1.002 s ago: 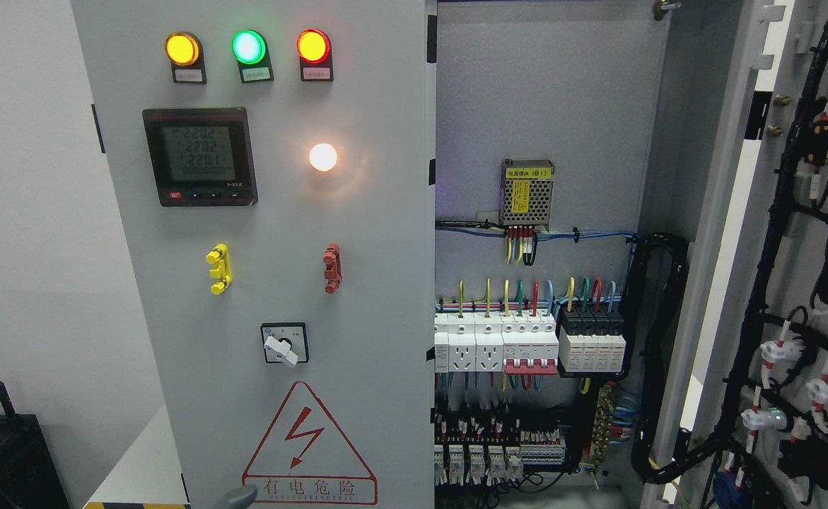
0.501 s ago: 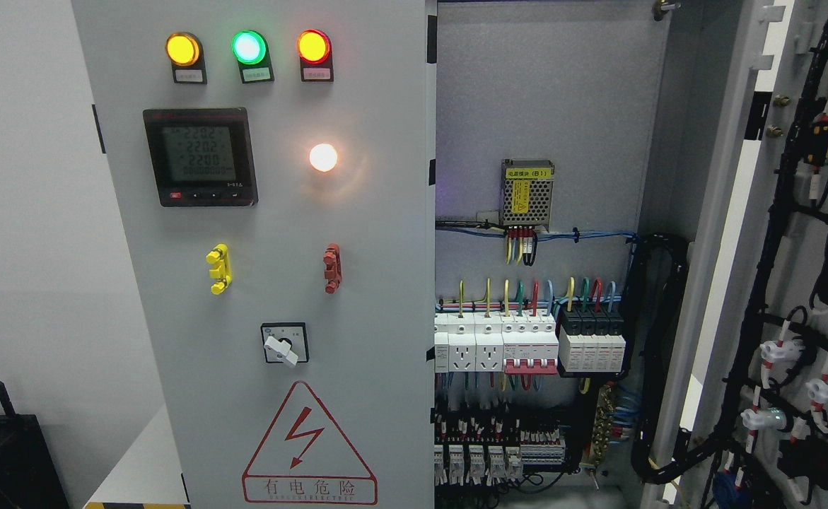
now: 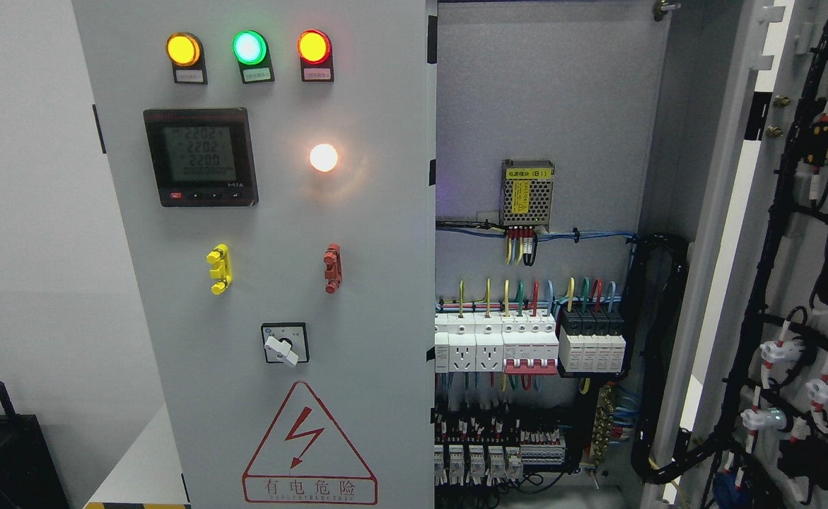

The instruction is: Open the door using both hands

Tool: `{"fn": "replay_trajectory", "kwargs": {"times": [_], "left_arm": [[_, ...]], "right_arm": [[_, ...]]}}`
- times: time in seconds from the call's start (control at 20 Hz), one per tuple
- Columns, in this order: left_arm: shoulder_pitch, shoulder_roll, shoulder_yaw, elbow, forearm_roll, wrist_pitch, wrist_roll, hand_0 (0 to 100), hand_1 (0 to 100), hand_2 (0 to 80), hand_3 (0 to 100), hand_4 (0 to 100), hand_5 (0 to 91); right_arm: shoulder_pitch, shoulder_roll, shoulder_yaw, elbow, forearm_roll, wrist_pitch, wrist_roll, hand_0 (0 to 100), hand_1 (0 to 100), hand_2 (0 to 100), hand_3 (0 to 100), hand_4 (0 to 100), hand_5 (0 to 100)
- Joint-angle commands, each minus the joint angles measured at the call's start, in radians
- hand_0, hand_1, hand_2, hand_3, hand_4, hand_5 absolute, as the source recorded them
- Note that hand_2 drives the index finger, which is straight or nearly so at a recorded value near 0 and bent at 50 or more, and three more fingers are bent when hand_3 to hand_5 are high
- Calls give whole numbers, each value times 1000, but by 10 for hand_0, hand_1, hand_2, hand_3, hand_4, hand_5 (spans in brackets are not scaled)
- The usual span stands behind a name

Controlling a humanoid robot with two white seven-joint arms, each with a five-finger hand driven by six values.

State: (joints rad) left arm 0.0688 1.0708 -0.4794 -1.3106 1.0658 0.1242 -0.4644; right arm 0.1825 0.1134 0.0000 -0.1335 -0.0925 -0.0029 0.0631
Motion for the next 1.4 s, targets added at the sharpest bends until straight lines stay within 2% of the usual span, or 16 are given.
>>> {"fn": "replay_trajectory", "kwargs": {"times": [0.0,0.25,0.45,0.6,0.85,1.05,1.25,1.35], "left_arm": [[161,-107,117,241,-102,-44,1,0,0,0,0,31,0],[272,-264,240,341,-289,-57,1,0,0,0,0,31,0],[282,-392,251,497,-427,-69,1,0,0,0,0,31,0],[278,-469,249,603,-501,-110,1,0,0,0,0,31,0],[269,-575,249,697,-587,-113,9,0,0,0,0,31,0],[250,-672,248,758,-693,-121,12,0,0,0,0,31,0],[200,-771,249,862,-782,-130,12,0,0,0,0,31,0],[177,-822,248,904,-822,-171,12,0,0,0,0,30,0]], "right_arm": [[0,0,25,0,0,0,0,0,0,0,0,0,0],[0,0,25,0,0,0,0,0,0,0,0,0,0],[0,0,25,0,0,0,0,0,0,0,0,0,0],[0,0,25,0,-1,0,0,0,0,0,0,0,0],[0,0,25,0,0,0,0,0,0,0,0,0,0],[0,0,25,0,-1,0,0,0,0,0,0,0,0],[0,0,25,0,-1,0,0,0,0,0,0,0,0],[0,0,25,0,0,0,0,0,0,0,0,0,0]]}}
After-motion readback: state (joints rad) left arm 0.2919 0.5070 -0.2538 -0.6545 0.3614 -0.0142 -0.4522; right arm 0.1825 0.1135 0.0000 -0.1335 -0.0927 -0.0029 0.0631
